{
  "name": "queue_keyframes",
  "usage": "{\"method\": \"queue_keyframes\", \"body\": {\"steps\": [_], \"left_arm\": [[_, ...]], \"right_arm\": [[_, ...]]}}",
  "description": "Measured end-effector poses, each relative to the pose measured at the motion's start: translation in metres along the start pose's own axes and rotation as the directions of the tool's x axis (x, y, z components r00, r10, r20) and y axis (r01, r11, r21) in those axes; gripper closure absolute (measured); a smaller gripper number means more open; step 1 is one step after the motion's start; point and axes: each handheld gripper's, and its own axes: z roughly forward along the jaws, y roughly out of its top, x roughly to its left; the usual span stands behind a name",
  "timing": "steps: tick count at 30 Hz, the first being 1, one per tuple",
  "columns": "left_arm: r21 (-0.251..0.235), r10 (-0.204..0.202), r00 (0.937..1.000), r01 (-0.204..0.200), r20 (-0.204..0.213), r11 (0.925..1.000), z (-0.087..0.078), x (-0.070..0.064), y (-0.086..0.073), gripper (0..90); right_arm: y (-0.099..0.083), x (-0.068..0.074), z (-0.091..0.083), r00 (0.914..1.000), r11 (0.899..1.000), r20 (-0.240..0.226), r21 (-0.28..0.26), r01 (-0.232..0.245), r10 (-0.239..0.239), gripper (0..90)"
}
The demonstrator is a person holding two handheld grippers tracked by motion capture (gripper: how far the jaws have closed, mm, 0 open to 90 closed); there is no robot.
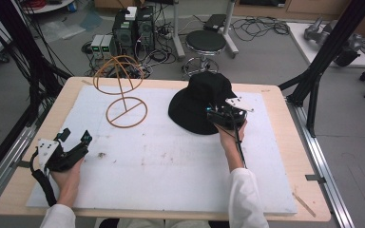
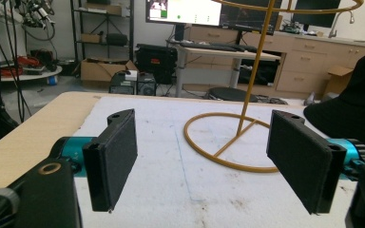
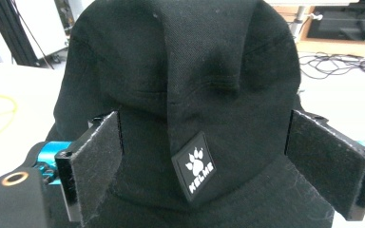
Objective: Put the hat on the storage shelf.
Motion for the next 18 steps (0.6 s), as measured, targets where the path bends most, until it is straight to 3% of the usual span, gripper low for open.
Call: {"method": "queue_keyframes", "body": {"steps": [4, 8, 18], "left_arm": [[-0.002, 0.0, 1.0, 0.0, 0.002, 1.0, 0.001, -0.002, 0.0, 25.8], [-0.003, 0.004, 1.0, -0.004, 0.005, 1.0, 0.001, -0.002, 0.0, 25.8], [-0.004, 0.009, 0.9999, -0.009, 0.01, 1.0, 0.0, -0.003, 0.0, 25.8]], "right_arm": [[0.004, 0.003, 0.009, 0.9999, 1.0, -0.01, 0.001, 0.007, -0.007, 11.8], [0.014, 0.011, 0.028, 0.9984, 0.998, -0.011, 0.032, 0.055, -0.055, 11.8], [0.01, 0.014, 0.04, 0.9992, 0.997, 0.019, 0.062, 0.033, -0.035, 16.0]]}}
